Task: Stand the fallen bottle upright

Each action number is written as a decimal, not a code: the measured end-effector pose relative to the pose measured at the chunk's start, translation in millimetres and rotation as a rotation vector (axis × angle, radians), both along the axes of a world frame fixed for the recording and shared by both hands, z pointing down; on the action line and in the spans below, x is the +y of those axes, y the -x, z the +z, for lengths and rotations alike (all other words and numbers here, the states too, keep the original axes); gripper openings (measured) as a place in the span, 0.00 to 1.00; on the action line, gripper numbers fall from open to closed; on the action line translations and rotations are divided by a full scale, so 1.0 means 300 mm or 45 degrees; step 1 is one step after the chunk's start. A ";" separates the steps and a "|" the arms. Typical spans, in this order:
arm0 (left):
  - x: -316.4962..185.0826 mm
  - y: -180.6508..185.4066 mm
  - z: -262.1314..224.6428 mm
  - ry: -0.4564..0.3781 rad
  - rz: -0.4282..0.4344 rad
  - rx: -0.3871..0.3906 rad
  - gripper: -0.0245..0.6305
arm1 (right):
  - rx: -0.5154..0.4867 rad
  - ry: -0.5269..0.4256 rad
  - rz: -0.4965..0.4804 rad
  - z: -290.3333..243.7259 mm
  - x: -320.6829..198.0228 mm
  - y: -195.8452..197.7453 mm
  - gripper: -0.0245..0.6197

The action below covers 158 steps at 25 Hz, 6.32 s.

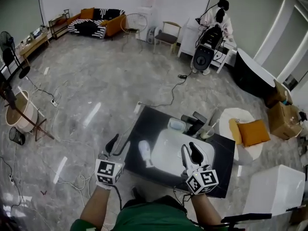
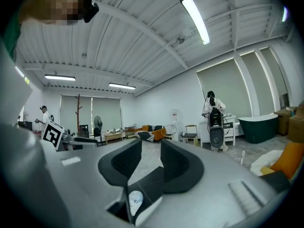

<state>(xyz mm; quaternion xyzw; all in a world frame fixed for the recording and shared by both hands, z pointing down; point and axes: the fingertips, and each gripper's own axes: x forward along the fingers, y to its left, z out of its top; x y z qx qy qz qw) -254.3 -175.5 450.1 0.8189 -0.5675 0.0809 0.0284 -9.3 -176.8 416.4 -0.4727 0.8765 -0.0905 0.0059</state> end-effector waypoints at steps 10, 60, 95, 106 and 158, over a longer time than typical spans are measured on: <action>-0.169 -0.070 0.133 0.064 0.128 -0.140 0.34 | -0.001 0.074 0.034 0.122 -0.140 -0.056 0.21; -0.015 -0.466 1.092 0.081 1.897 -2.261 0.54 | -0.157 0.267 0.287 0.346 -0.174 -0.415 0.21; -0.101 -0.509 0.963 0.274 1.464 -1.653 0.34 | -0.175 0.284 0.236 0.319 -0.097 -0.395 0.21; -0.231 -0.494 0.854 0.379 1.158 -1.194 0.34 | -0.170 0.295 0.209 0.315 -0.113 -0.360 0.21; -0.756 -0.280 0.742 0.414 0.203 -0.185 0.44 | -0.169 0.379 0.116 0.385 -0.252 -0.257 0.21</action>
